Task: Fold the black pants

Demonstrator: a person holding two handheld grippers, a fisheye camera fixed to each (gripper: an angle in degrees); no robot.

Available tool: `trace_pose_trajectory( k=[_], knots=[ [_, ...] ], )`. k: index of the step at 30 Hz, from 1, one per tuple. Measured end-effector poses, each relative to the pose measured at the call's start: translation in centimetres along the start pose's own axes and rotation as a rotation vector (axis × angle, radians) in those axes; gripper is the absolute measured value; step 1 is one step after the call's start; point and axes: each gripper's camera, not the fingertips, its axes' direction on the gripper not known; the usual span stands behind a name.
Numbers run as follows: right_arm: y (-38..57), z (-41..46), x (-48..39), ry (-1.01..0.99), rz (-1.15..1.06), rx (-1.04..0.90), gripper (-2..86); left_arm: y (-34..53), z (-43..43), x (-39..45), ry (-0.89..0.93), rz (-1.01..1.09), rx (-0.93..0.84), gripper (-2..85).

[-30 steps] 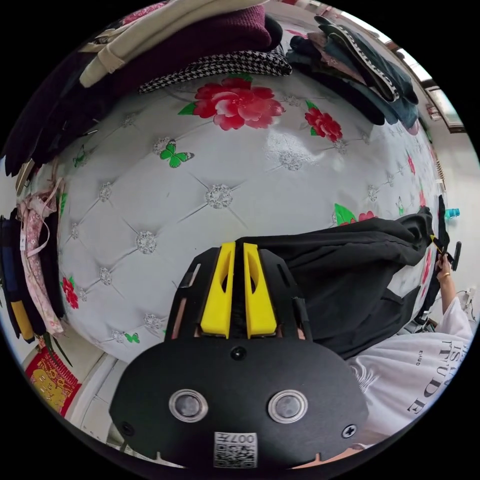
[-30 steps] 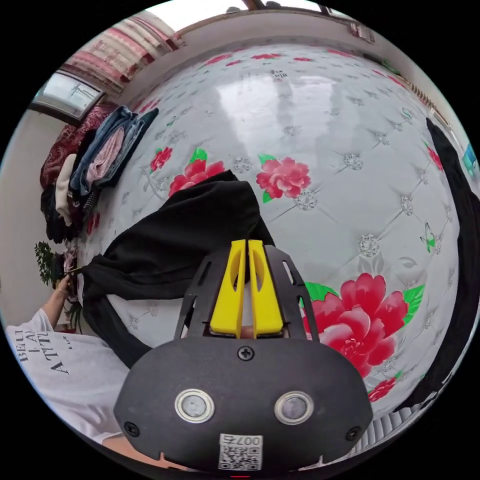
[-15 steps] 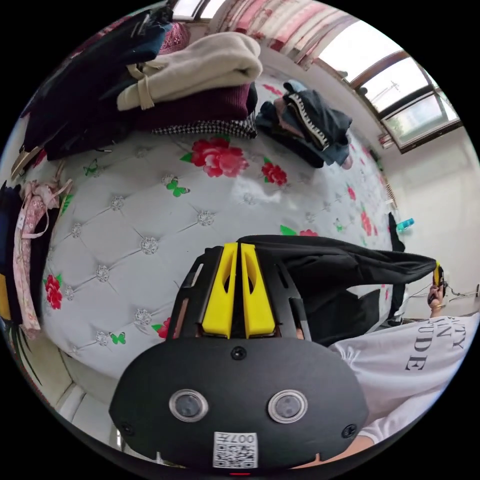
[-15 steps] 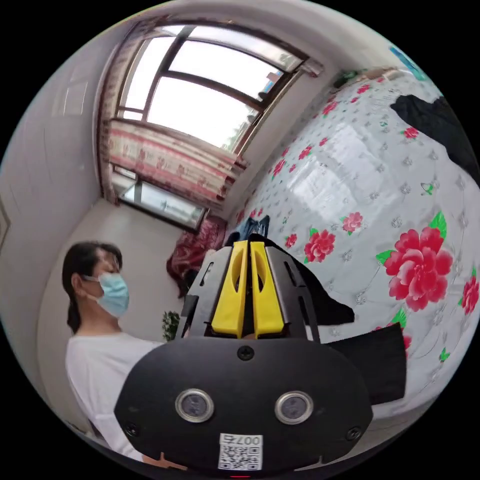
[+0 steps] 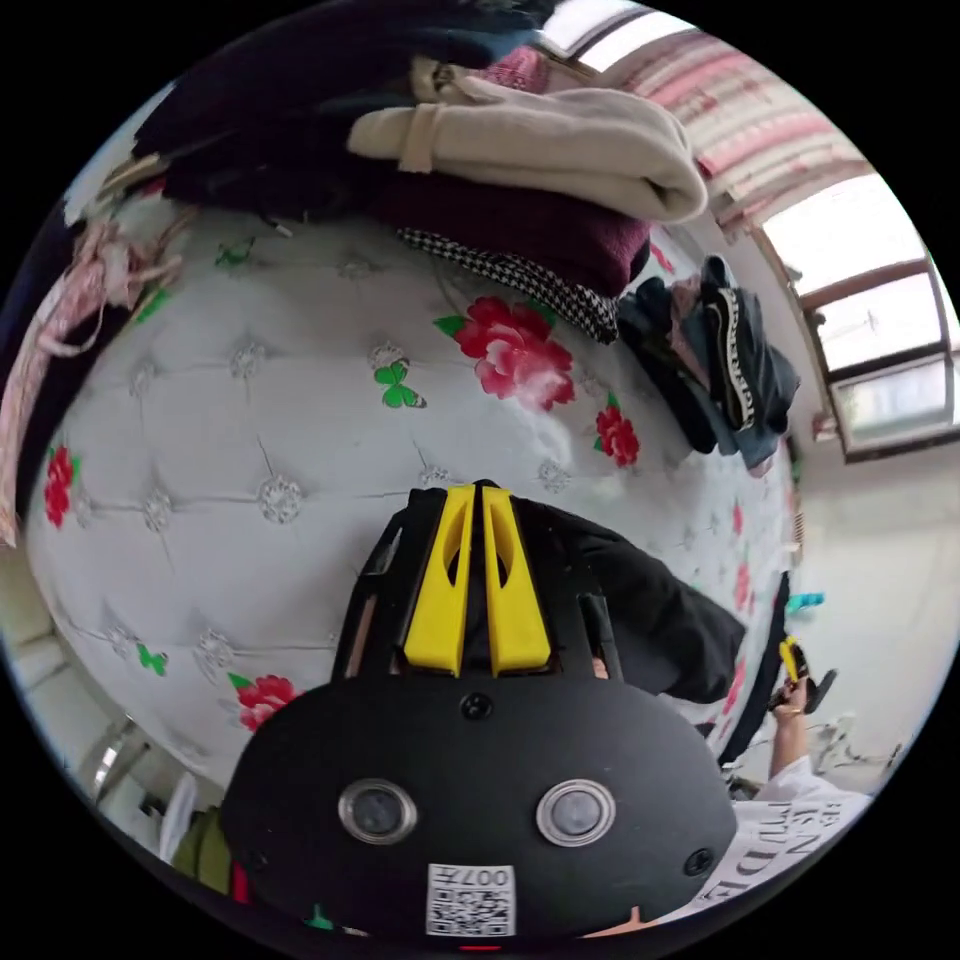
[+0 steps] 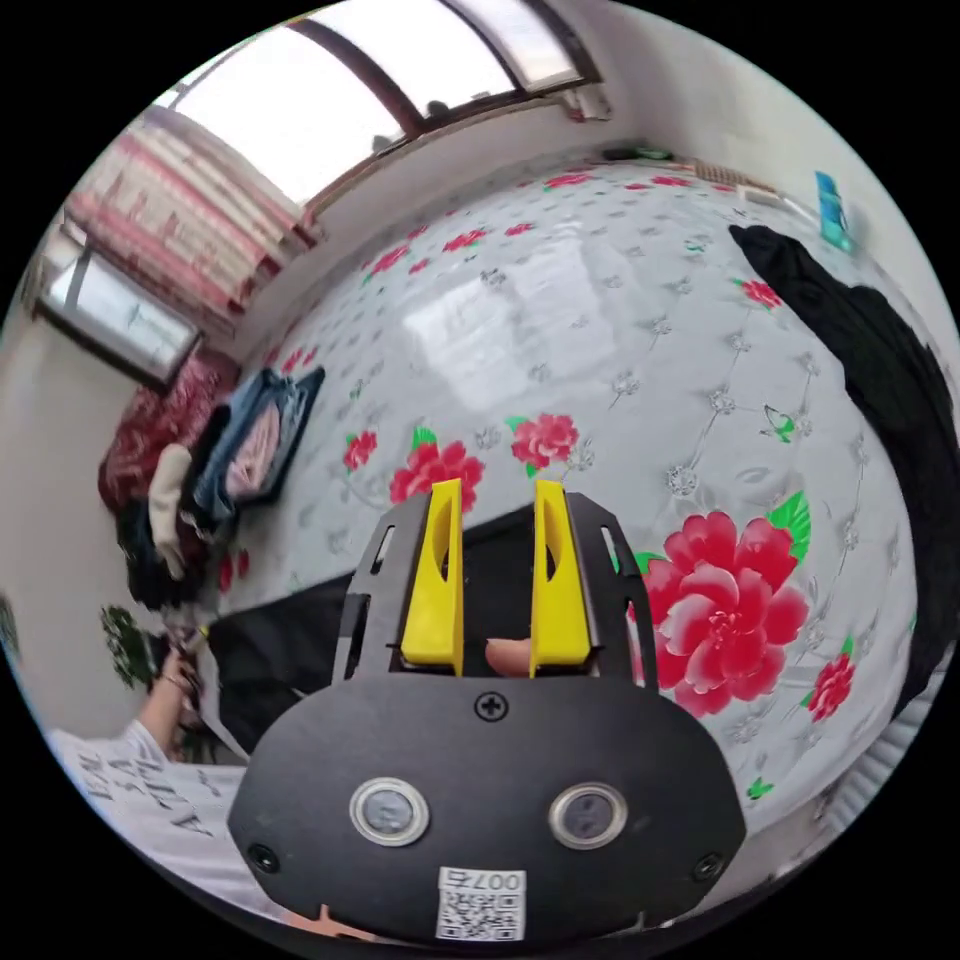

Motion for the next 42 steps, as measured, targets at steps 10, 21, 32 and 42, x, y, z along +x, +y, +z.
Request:
trace_pose_trajectory(
  k=[10,21,32,42],
  knots=[
    [3.2,15.9,-0.7,0.147,-0.347,-0.294,9.0,-1.6,4.4,-1.0,0.018,-0.112,-0.035,-0.7],
    [-6.5,25.7,2.3,0.391,-0.269,-0.181,8.9,1.7,2.9,-0.5,0.153,0.010,0.044,-0.9],
    [-0.3,22.1,-3.5,0.032,-0.387,-0.026,7.4,19.2,-0.5,-4.6,-0.007,-0.023,0.104,6.8],
    [22.4,24.0,-10.4,-0.249,-0.727,-0.384,7.2,29.6,6.3,-3.5,-0.125,0.113,-0.015,4.0]
  ],
)
